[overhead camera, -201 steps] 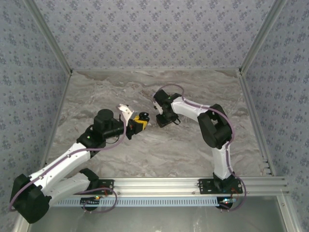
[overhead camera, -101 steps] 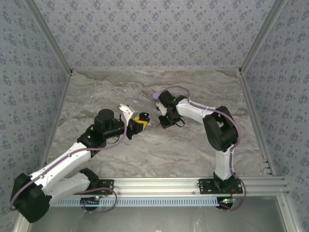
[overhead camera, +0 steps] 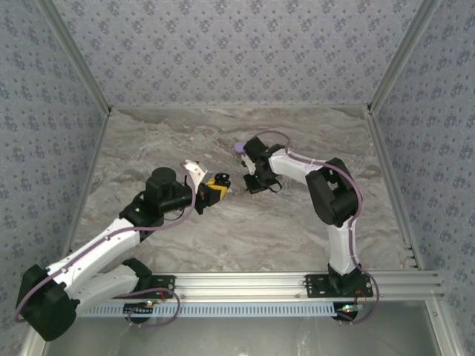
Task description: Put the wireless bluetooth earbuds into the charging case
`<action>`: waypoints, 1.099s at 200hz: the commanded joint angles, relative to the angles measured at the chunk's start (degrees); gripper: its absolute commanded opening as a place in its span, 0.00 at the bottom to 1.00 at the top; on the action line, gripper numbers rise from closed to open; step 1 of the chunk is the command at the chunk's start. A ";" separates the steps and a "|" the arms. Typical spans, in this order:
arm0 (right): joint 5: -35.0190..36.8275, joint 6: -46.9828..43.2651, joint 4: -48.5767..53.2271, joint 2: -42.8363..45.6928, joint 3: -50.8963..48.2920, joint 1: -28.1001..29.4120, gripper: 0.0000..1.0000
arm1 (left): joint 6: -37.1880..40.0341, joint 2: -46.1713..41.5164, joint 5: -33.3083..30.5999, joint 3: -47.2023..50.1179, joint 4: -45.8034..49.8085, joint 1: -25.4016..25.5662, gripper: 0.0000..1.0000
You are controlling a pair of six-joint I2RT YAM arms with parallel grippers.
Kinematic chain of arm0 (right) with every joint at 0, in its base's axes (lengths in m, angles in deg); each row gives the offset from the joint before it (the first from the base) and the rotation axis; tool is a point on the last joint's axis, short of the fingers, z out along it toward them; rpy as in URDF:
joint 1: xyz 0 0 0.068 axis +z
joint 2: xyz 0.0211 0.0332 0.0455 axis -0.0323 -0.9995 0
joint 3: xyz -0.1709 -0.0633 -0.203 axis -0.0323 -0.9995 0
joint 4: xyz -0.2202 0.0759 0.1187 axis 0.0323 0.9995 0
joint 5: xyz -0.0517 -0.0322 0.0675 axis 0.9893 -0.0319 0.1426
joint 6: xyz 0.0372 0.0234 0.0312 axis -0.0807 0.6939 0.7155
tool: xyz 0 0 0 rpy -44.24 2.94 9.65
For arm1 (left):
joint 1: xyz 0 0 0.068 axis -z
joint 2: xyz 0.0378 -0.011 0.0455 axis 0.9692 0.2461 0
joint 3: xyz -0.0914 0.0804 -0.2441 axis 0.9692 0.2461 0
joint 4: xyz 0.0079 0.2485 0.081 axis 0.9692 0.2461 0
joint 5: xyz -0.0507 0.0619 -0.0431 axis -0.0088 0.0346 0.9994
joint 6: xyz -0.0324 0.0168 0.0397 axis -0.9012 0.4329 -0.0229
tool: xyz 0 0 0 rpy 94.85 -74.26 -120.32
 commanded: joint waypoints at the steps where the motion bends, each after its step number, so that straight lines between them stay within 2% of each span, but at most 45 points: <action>1: 3.15 0.52 1.66 -2.46 2.43 -0.09 0.10 | 1.03 0.12 -0.22 -1.85 -0.80 0.34 0.19; 128: 2.83 -1.02 2.96 -4.87 7.50 0.45 0.15 | 1.10 0.06 -0.32 -1.84 -0.72 0.27 0.19; 183: 4.36 0.12 4.35 -0.22 7.04 0.52 0.17 | 1.23 -0.49 -0.45 -1.86 -0.23 0.30 0.19; 220: 1.29 -0.58 4.62 1.39 7.91 0.39 0.22 | 1.26 -0.86 -0.47 -1.85 -0.19 0.38 0.19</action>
